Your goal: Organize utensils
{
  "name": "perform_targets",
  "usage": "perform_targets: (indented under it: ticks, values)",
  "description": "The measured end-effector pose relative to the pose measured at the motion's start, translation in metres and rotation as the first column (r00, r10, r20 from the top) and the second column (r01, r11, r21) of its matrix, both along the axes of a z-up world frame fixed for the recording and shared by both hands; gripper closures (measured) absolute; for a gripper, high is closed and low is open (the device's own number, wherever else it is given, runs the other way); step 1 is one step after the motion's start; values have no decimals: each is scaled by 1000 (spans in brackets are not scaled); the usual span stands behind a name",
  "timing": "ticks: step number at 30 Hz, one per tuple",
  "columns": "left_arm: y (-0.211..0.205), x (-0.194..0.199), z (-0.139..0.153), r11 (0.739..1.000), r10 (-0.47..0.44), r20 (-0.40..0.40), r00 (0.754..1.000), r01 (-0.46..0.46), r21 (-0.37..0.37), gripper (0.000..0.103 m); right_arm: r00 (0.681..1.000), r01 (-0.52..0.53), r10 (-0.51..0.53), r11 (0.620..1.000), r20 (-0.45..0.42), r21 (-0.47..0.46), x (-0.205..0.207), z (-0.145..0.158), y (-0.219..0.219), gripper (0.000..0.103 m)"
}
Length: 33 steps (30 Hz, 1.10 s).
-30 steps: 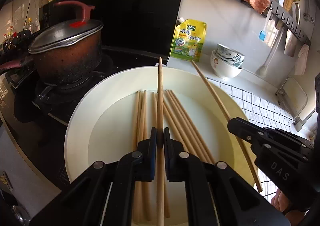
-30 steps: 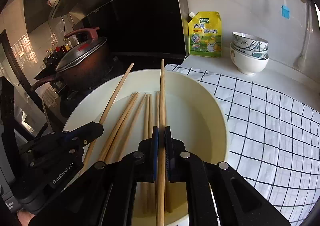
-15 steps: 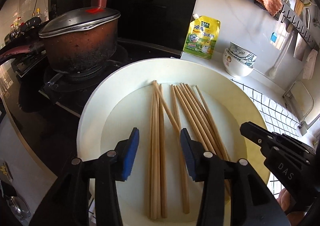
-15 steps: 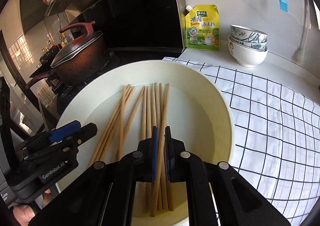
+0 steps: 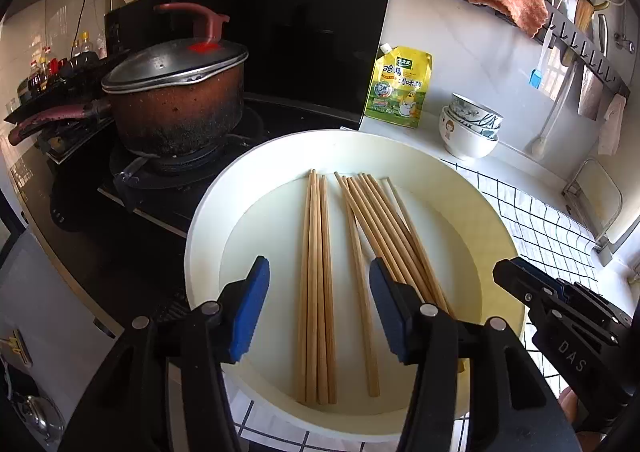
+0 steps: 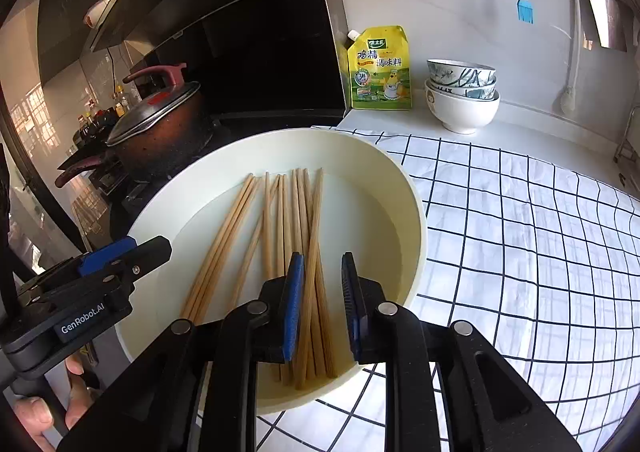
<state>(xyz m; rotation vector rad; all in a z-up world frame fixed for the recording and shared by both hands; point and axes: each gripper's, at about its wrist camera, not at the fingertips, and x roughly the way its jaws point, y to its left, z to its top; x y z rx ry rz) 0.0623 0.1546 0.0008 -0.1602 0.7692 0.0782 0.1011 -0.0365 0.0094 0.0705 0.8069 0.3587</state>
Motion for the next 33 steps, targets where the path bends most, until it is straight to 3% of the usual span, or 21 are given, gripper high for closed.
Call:
perform_targets:
  ticks: [16, 28, 33]
  values:
    - [-8, -14, 12, 1000, 1, 21, 1000, -2, 23, 45, 999, -8, 9, 1000, 34, -23, -18, 12, 0, 79]
    - [-6, -25, 14, 1000, 16, 36, 999, -16, 19, 37, 999, -4, 6, 999, 46, -42, -29, 13, -2, 75]
    - [-3, -28, 15, 1000, 21, 46, 999, -22, 21, 29, 999, 0, 2, 999, 52, -48, -33, 14, -2, 73]
